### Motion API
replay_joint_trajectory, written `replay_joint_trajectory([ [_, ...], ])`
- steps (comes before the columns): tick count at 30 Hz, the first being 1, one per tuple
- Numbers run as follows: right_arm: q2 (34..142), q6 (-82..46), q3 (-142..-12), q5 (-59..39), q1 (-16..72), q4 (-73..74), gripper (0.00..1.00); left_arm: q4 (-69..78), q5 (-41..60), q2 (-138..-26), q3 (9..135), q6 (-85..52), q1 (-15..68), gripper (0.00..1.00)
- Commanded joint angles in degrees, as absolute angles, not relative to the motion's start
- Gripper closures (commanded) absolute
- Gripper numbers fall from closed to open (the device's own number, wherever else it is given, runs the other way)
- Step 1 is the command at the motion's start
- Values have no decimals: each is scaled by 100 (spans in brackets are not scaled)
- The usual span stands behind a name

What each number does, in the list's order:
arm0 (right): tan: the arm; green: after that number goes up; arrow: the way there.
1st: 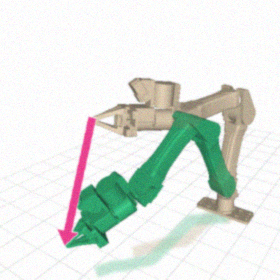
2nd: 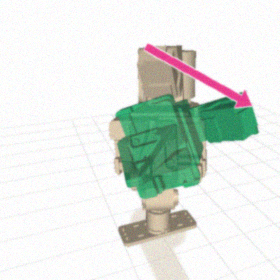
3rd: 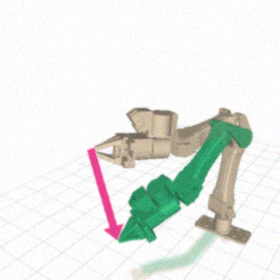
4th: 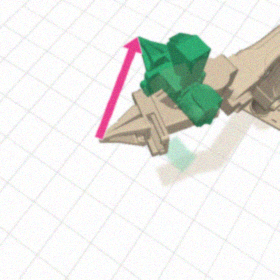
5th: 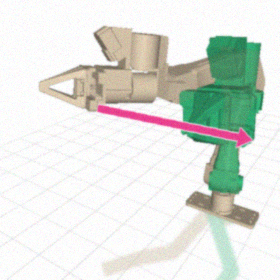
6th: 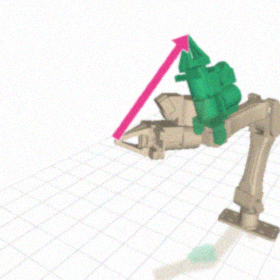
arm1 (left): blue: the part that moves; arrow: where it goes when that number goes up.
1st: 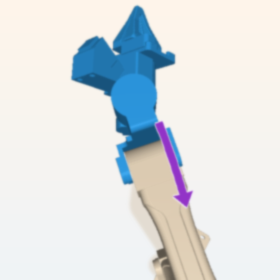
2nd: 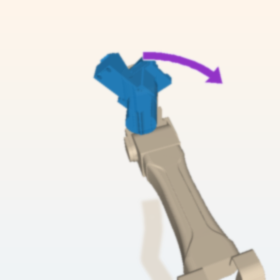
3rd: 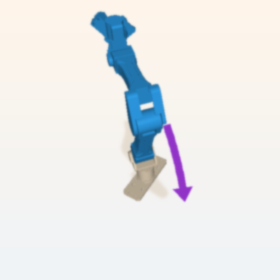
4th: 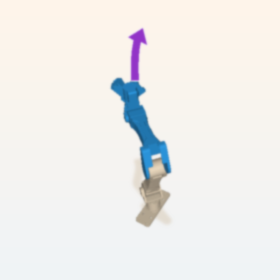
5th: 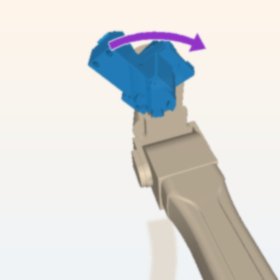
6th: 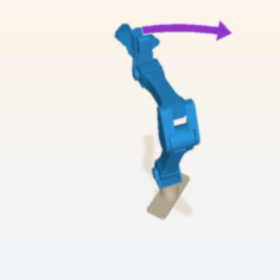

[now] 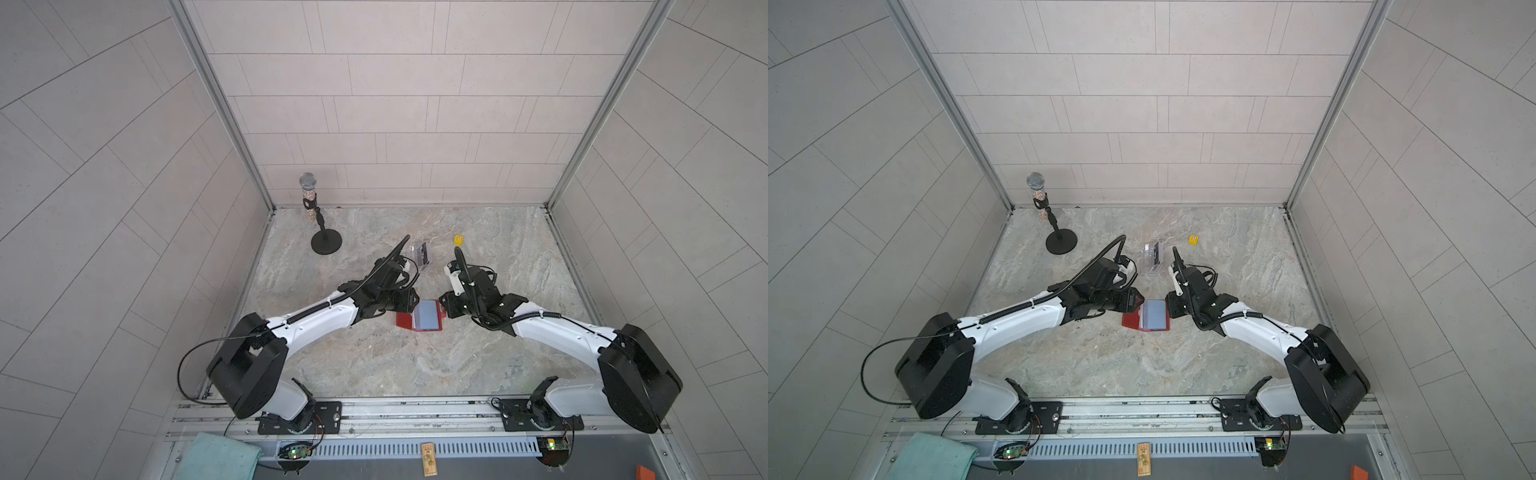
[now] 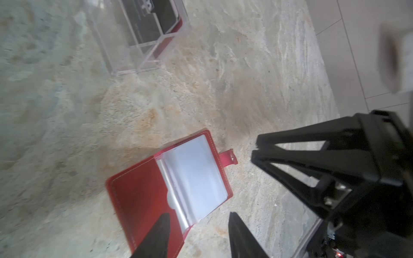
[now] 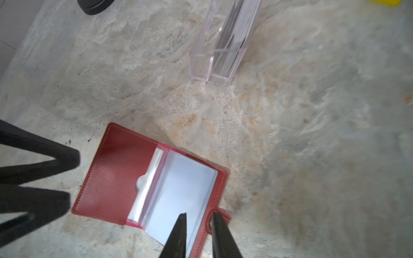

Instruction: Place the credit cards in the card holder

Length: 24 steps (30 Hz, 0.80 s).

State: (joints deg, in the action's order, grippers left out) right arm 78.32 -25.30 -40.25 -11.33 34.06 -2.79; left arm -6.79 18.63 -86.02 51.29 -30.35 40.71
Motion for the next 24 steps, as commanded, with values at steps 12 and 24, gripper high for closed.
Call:
replay_joint_trajectory([
  [12,8965,-2626,-4122,-1311,3376,-176,91,-106,2271,-9990,5432,-3506,4103,52],
  [24,9263,-2676,-4078,-1343,3375,-106,97,444,2648,-10386,5301,-3690,4104,56],
])
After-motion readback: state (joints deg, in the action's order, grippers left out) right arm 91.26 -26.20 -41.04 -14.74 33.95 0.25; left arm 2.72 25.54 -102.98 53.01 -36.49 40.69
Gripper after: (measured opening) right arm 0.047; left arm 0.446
